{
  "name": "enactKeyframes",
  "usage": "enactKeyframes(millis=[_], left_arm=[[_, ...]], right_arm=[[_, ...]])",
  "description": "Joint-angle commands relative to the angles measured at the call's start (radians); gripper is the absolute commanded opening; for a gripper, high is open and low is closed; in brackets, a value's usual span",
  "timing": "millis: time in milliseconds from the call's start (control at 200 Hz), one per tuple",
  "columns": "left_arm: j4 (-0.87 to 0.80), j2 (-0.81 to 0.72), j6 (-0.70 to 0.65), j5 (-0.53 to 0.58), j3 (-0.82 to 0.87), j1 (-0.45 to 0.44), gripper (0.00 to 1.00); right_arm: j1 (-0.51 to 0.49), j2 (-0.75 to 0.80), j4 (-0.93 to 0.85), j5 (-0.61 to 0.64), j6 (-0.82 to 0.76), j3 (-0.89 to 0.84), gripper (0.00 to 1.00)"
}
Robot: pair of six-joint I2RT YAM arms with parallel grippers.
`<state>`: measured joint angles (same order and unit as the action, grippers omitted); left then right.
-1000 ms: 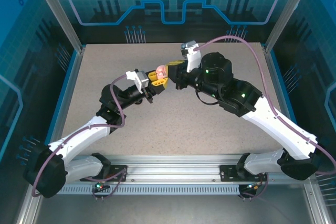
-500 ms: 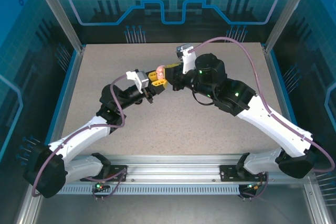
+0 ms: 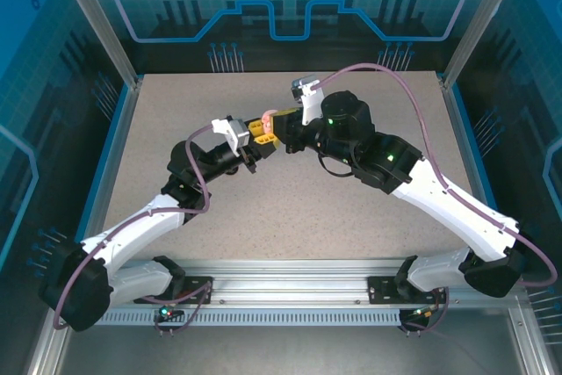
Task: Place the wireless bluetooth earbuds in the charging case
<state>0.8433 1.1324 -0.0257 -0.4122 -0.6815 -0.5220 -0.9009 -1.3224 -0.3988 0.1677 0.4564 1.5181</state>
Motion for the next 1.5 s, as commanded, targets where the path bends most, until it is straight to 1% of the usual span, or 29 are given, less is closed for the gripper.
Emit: enactKeyframes(millis=[0, 145, 270, 390, 430, 520, 605, 665, 775, 875, 1050, 1086, 1111, 1186, 1226, 1251, 1286, 1381, 1416, 1496], left_arm=[[0.042, -0.006, 0.0, 0.006, -0.012, -0.009, 0.0], [0.043, -0.004, -0.001, 0.006, -0.015, -0.009, 0.0], [0.042, -0.001, 0.0, 0.004, -0.015, -0.008, 0.0], [0.042, -0.001, 0.003, 0.003, -0.015, -0.008, 0.0], [0.041, -0.002, 0.003, 0.003, -0.015, -0.009, 0.0], [0.041, -0.002, 0.002, 0.003, -0.014, -0.01, 0.0], [0.04, -0.002, 0.003, 0.002, -0.016, -0.01, 0.0], [0.041, -0.002, 0.003, 0.001, -0.017, -0.01, 0.0], [0.041, -0.002, 0.004, 0.0, -0.018, -0.01, 0.0], [0.039, -0.003, 0.003, -0.002, -0.022, -0.01, 0.0], [0.034, -0.004, 0.002, -0.003, -0.026, -0.01, 0.0], [0.033, -0.004, 0.003, -0.004, -0.026, -0.01, 0.0], [0.032, -0.005, 0.003, -0.002, -0.026, -0.01, 0.0], [0.031, -0.004, 0.004, -0.004, -0.024, -0.01, 0.0], [0.03, -0.002, 0.004, -0.006, -0.024, -0.01, 0.0], [0.029, -0.003, 0.006, -0.007, -0.022, -0.01, 0.0], [0.028, -0.001, 0.007, -0.008, -0.022, -0.01, 0.0], [0.023, 0.0, 0.007, -0.01, -0.02, -0.014, 0.0], [0.021, 0.0, 0.006, -0.011, -0.018, -0.015, 0.0], [0.014, 0.005, 0.006, -0.015, -0.019, -0.021, 0.0]], right_arm=[[-0.016, -0.004, 0.006, -0.017, 0.019, -0.015, 0.14], [-0.016, 0.0, 0.003, -0.017, 0.025, -0.018, 0.15], [-0.015, -0.002, -0.003, -0.011, 0.025, 0.0, 0.2], [-0.015, -0.009, -0.013, 0.001, 0.013, 0.04, 0.31], [-0.014, -0.011, -0.016, 0.004, 0.006, 0.057, 0.36], [-0.011, -0.014, -0.023, 0.018, -0.003, 0.089, 0.51], [-0.005, -0.016, -0.029, 0.022, -0.007, 0.112, 0.54], [0.001, -0.012, -0.032, 0.024, -0.008, 0.122, 0.6], [0.01, -0.002, -0.035, 0.033, -0.011, 0.131, 0.64], [0.022, 0.007, -0.042, 0.038, -0.009, 0.132, 0.65], [0.044, 0.013, -0.07, 0.048, 0.001, 0.131, 0.75], [0.048, 0.013, -0.077, 0.049, 0.003, 0.132, 0.76], [0.052, 0.012, -0.087, 0.051, 0.006, 0.133, 0.79], [0.064, 0.004, -0.117, 0.05, 0.011, 0.142, 0.83], [0.074, -0.002, -0.142, 0.05, 0.015, 0.152, 0.84], [0.081, -0.008, -0.16, 0.052, 0.021, 0.159, 0.88], [0.09, -0.014, -0.182, 0.048, 0.026, 0.166, 0.89], [0.121, -0.029, -0.224, 0.034, 0.033, 0.181, 0.91], [0.133, -0.034, -0.237, 0.028, 0.037, 0.186, 0.94], [0.171, -0.044, -0.266, 0.0, 0.041, 0.2, 0.95]])
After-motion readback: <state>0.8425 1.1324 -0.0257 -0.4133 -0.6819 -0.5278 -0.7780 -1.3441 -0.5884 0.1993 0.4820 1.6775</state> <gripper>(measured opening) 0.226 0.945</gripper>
